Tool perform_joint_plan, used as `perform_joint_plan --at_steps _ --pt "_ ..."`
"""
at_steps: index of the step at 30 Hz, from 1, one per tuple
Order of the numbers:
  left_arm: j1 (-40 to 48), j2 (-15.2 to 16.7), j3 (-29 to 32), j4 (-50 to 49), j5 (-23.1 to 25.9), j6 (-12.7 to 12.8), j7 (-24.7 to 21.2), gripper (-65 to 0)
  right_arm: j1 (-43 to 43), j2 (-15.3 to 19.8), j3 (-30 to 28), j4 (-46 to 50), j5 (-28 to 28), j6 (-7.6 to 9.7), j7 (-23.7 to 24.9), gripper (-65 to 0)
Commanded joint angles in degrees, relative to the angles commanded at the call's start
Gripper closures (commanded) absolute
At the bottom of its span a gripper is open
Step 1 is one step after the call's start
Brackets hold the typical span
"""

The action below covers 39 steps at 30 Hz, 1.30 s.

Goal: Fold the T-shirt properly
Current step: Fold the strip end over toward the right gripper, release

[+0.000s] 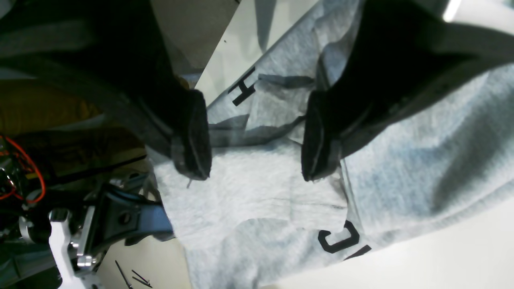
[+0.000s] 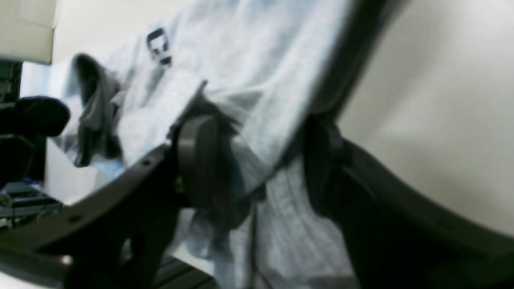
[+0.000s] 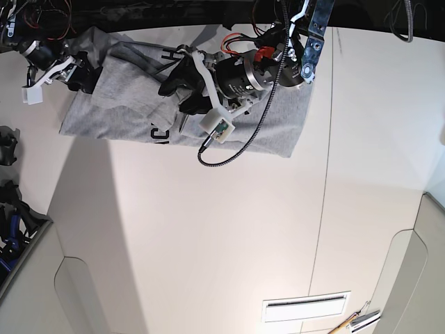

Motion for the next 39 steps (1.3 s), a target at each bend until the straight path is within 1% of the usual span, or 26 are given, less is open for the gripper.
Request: perform_joint_plan --at_steps 2,4,7,8,9,10,12,13,15,18,20,22,24,26,28,29,31,32,34,36,38,39 --pt "0.0 0.0 0.0 2.7 0.0 -0.6 0.9 -39.1 0.0 -0.1 -2.2 0.0 -0.2 0.00 0.0 -33.9" --pt "0.0 -0.2 0.0 6.2 0.1 -0.5 1.2 -39.1 0.0 -0.1 -3.7 0.0 -0.2 0.00 0.0 -33.9" --pt "0.0 -1.5 -0.2 8.9 0.4 -0.5 1.2 -39.1 0.0 -0.1 -4.2 0.0 -0.3 0.00 0.2 -33.8" --pt "0.0 -1.6 -0.7 8.9 1.1 -0.5 1.3 -39.1 0.1 -0.1 -4.2 0.0 -0.6 0.00 0.6 -32.9" --pt "0.0 -1.6 -1.6 8.9 2.3 -0.5 1.2 -39.1 0.2 -0.1 -4.2 0.0 -1.3 -0.02 1.3 -28.5" --pt "0.1 -1.6 -2.8 8.9 3.1 -0.5 1.2 -39.1 0.3 -0.1 -4.2 0.0 -1.7 -0.02 1.8 -21.8" --pt "0.1 -1.6 -6.0 8.9 3.2 -0.5 1.2 -39.1 0.3 -0.1 -4.2 0.0 -2.8 -0.02 2.9 -4.0" --pt "0.0 -1.6 -7.9 8.9 3.2 -0.5 1.2 -39.1 0.3 0.0 -4.2 0.0 -3.3 -0.02 3.5 0.0" --pt "0.0 -1.6 -12.0 8.9 3.0 -0.5 1.2 -39.1 0.5 0.1 -4.0 0.0 -4.3 -0.02 3.7 0.0" --pt "0.1 -1.6 -18.3 8.9 3.1 -0.5 1.5 -39.1 1.9 0.6 -1.9 0.0 -4.2 -0.02 3.6 0.0" --pt "0.4 -1.6 -22.3 8.9 3.0 -0.5 2.3 -39.1 2.9 1.9 0.3 0.0 -4.2 -0.02 3.3 0.0" --pt "1.3 -2.2 -25.4 8.8 3.0 -0.4 3.1 -39.1 3.8 4.3 2.4 0.1 -4.0 -0.02 2.6 0.0" --pt "2.9 -3.7 -27.3 8.7 3.0 -0.3 3.0 -39.1 4.7 7.2 4.1 0.1 -4.0 -0.04 2.2 0.0" --pt "4.6 -5.2 -27.6 8.5 3.0 -0.3 3.0 -39.1 5.6 10.5 5.0 0.2 -3.9 -0.04 1.9 0.0" --pt "6.2 -5.4 -27.6 7.9 2.6 -0.3 2.9 -39.1 6.9 13.7 5.4 0.3 -2.5 -0.04 0.0 0.0" --pt "7.0 -5.4 -27.6 7.4 1.4 -0.3 2.9 -39.1 7.7 15.0 5.4 0.7 -1.9 -0.02 -1.2 0.0" --pt "8.0 -5.4 -27.6 5.8 -0.6 -0.3 2.7 -39.1 9.8 16.3 5.4 2.1 0.5 -0.07 -3.9 0.0" --pt "8.0 -5.3 -27.6 4.5 -1.1 -0.3 2.7 -39.1 10.9 16.4 5.4 3.5 2.1 0.00 -5.2 0.0" --pt "8.0 -5.0 -27.6 1.4 -1.2 -0.3 2.4 -39.1 12.6 15.9 5.3 7.3 3.5 0.02 -6.3 0.0" --pt "7.9 -5.1 -27.5 -2.0 -1.6 -0.3 1.6 -39.1 13.4 14.4 4.9 12.4 4.0 0.02 -7.0 0.0" --pt "7.6 -5.1 -27.1 -5.3 -1.6 -0.4 0.9 -39.1 13.4 12.5 2.0 17.9 4.1 0.00 -7.7 0.0" --pt "7.5 -5.1 -26.8 -6.6 -1.5 -0.4 0.6 -39.1 13.4 11.5 -0.5 20.3 3.5 0.00 -7.8 0.0"
